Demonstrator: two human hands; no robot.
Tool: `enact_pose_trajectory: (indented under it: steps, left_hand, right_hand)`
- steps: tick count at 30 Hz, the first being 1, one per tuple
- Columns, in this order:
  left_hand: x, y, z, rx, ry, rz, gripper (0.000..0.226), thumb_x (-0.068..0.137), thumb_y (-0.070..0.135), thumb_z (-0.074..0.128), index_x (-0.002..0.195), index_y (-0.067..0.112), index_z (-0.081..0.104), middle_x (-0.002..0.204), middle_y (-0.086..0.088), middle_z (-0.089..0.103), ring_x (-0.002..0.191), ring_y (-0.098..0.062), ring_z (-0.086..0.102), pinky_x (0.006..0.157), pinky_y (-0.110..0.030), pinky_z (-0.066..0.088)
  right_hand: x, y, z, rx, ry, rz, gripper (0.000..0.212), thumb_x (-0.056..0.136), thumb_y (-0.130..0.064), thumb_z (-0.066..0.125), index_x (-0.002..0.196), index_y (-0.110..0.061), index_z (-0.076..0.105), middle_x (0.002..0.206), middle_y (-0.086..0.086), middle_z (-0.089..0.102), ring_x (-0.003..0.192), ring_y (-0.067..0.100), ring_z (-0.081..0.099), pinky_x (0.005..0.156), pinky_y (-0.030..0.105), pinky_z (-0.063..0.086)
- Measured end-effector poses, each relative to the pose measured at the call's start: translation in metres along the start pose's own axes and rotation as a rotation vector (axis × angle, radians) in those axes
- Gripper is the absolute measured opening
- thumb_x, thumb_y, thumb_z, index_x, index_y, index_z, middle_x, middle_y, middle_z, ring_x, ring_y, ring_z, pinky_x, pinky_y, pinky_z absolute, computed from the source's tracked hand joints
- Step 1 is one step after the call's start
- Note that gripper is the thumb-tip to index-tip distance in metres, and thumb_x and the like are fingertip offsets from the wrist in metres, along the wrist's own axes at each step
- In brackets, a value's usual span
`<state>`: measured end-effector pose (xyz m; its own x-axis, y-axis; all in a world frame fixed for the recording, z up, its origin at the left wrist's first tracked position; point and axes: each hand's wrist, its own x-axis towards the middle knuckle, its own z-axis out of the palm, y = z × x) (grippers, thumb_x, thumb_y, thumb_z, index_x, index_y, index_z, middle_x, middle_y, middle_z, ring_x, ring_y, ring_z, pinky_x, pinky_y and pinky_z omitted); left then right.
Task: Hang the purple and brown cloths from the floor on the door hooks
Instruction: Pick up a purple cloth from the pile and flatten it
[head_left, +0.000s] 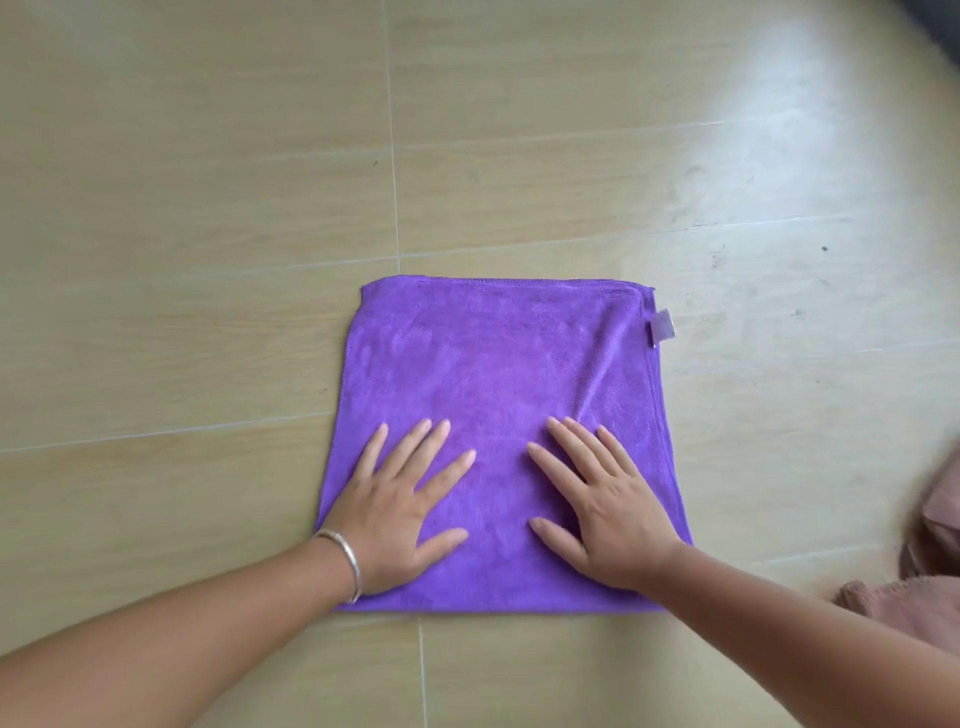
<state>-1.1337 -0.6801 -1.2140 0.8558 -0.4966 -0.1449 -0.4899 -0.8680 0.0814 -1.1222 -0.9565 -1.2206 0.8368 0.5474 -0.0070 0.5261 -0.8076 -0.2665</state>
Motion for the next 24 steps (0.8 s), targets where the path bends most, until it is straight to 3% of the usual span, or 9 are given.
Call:
enact_pose_trajectory:
  steps: [4, 8, 11, 14, 17, 20, 24]
  left_hand:
    - [-0.028, -0.005, -0.01, 0.015, -0.023, 0.04, 0.073, 0.085, 0.065, 0.039, 0.149, 0.03, 0.028, 0.156, -0.011, 0.024, 0.144, -0.03, 0.021, 0.109, -0.057, 0.018]
    - [-0.064, -0.01, -0.007, -0.003, 0.012, 0.294, 0.069, 0.084, 0.067, 0.048, 0.14, 0.027, 0.047, 0.151, -0.011, 0.036, 0.14, -0.028, 0.033, 0.108, -0.055, 0.024]
    - [-0.081, -0.016, 0.0, -0.085, 0.098, 0.389, 0.043, 0.08, 0.052, 0.064, 0.112, 0.024, 0.061, 0.124, -0.005, 0.061, 0.124, -0.023, 0.053, 0.108, -0.051, 0.029]
    - [-0.08, -0.024, 0.002, -0.177, 0.157, 0.398, 0.017, 0.082, 0.038, 0.067, 0.089, 0.023, 0.063, 0.097, 0.002, 0.061, 0.109, -0.016, 0.06, 0.107, -0.047, 0.034]
    - [-0.079, -0.033, 0.002, -0.223, 0.173, 0.415, 0.01, 0.088, 0.031, 0.063, 0.084, 0.022, 0.066, 0.092, 0.004, 0.061, 0.102, -0.014, 0.061, 0.104, -0.043, 0.041]
    - [-0.078, -0.039, -0.007, -0.254, 0.172, 0.388, 0.014, 0.092, 0.029, 0.058, 0.087, 0.02, 0.068, 0.092, 0.004, 0.063, 0.098, -0.014, 0.063, 0.096, -0.036, 0.048]
    - [-0.074, -0.035, -0.044, -0.296, 0.192, 0.171, 0.018, 0.094, 0.029, 0.05, 0.089, 0.018, 0.063, 0.079, 0.003, 0.063, 0.071, -0.02, 0.061, 0.065, -0.029, 0.049]
  right_hand:
    - [-0.025, 0.006, -0.004, 0.04, 0.032, -0.106, 0.071, 0.084, -0.056, 0.056, 0.144, -0.02, 0.042, 0.155, 0.008, 0.028, 0.145, 0.025, 0.022, 0.113, 0.053, 0.026]
    - [-0.055, 0.011, 0.0, 0.088, 0.026, -0.315, 0.063, 0.083, -0.059, 0.059, 0.132, -0.019, 0.056, 0.147, 0.007, 0.043, 0.14, 0.024, 0.034, 0.113, 0.05, 0.028]
    - [-0.072, 0.019, -0.001, 0.1, 0.012, -0.358, 0.051, 0.084, -0.056, 0.062, 0.118, -0.019, 0.063, 0.132, 0.005, 0.056, 0.131, 0.022, 0.045, 0.109, 0.048, 0.035]
    - [-0.075, 0.025, -0.005, 0.101, 0.073, -0.384, 0.03, 0.088, -0.042, 0.064, 0.103, -0.017, 0.069, 0.115, 0.004, 0.063, 0.122, 0.021, 0.053, 0.107, 0.045, 0.039]
    - [-0.07, 0.024, -0.008, 0.065, 0.114, -0.413, 0.017, 0.092, -0.032, 0.062, 0.093, -0.018, 0.071, 0.104, 0.002, 0.066, 0.111, 0.021, 0.06, 0.103, 0.041, 0.043]
    - [-0.062, 0.019, -0.017, 0.024, 0.084, -0.385, 0.015, 0.092, -0.029, 0.061, 0.088, -0.018, 0.071, 0.095, 0.0, 0.067, 0.095, 0.021, 0.065, 0.083, 0.036, 0.052]
    - [-0.047, 0.001, -0.056, -0.045, 0.052, -0.162, 0.027, 0.094, -0.03, 0.05, 0.078, -0.016, 0.066, 0.069, -0.001, 0.057, 0.059, 0.025, 0.058, 0.049, 0.032, 0.048]
